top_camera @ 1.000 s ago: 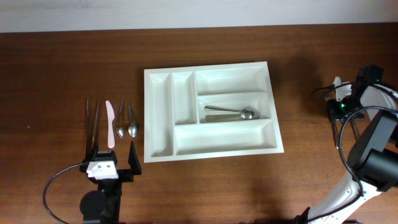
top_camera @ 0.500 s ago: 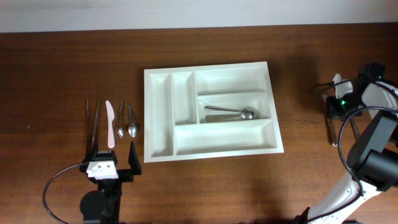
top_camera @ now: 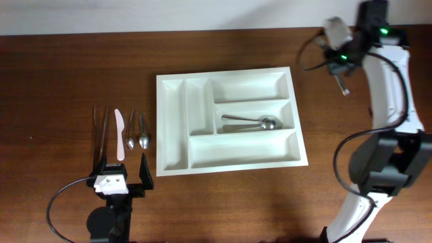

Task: Pack container
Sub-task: 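Move the right gripper to the forks and grasp one fork, then place the fork with the right gripper in the tray's upper compartment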

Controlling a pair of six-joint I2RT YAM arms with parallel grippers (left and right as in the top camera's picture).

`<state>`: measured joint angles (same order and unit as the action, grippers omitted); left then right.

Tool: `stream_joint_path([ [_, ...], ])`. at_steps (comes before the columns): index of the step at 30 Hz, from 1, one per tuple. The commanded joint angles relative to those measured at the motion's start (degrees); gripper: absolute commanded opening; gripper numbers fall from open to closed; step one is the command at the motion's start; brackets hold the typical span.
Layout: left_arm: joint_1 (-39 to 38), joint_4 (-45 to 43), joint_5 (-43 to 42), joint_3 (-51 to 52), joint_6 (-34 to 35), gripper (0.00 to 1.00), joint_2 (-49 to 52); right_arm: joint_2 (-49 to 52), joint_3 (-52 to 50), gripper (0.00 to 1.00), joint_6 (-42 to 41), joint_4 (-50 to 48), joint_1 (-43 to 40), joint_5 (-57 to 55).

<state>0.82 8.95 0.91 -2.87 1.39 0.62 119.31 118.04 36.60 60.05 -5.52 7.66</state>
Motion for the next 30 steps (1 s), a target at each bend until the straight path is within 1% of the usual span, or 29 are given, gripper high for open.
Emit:
stream_joint_path([
  [1, 0.0, -0.2, 0.4, 0.4, 0.5, 0.99, -0.2, -0.7, 2.6, 0.04, 13.5, 0.8, 6.5, 1.0],
  [2, 0.0, -0.2, 0.4, 0.4, 0.5, 0.99, -0.2, -0.7, 2.6, 0.04, 17.4, 1.1, 8.6, 1.0],
  [4, 0.0, -0.2, 0.4, 0.4, 0.5, 0.99, -0.2, -0.7, 2.3, 0.04, 22.2, 1.2, 11.6, 1.1],
  [8, 0.0, -0.2, 0.4, 0.4, 0.5, 0.99, -0.2, -0.3, 2.1, 0.04, 29.7, 0.9, 16.8, 1.5],
  [13, 0.0, -0.2, 0.4, 0.4, 0.5, 0.99, -0.2, 2.1, 1.8, 0.04, 30.9, 0.7, 19.6, 3.4],
  [16, 0.0, -0.2, 0.4, 0.4, 0.5, 0.99, -0.2, 4.8, 1.7, 0.04, 30.9, 0.7, 19.7, 5.7],
  [23, 0.0, -0.2, 0.4, 0.4, 0.5, 0.99, -0.2, 10.8, 1.7, 0.04, 30.9, 0.9, 19.7, 6.7],
  [30, 0.0, -0.2, 0.4, 0.4, 0.5, 0.99, -0.2, 13.0, 1.7, 0.04, 30.9, 0.9, 19.7, 8.5],
])
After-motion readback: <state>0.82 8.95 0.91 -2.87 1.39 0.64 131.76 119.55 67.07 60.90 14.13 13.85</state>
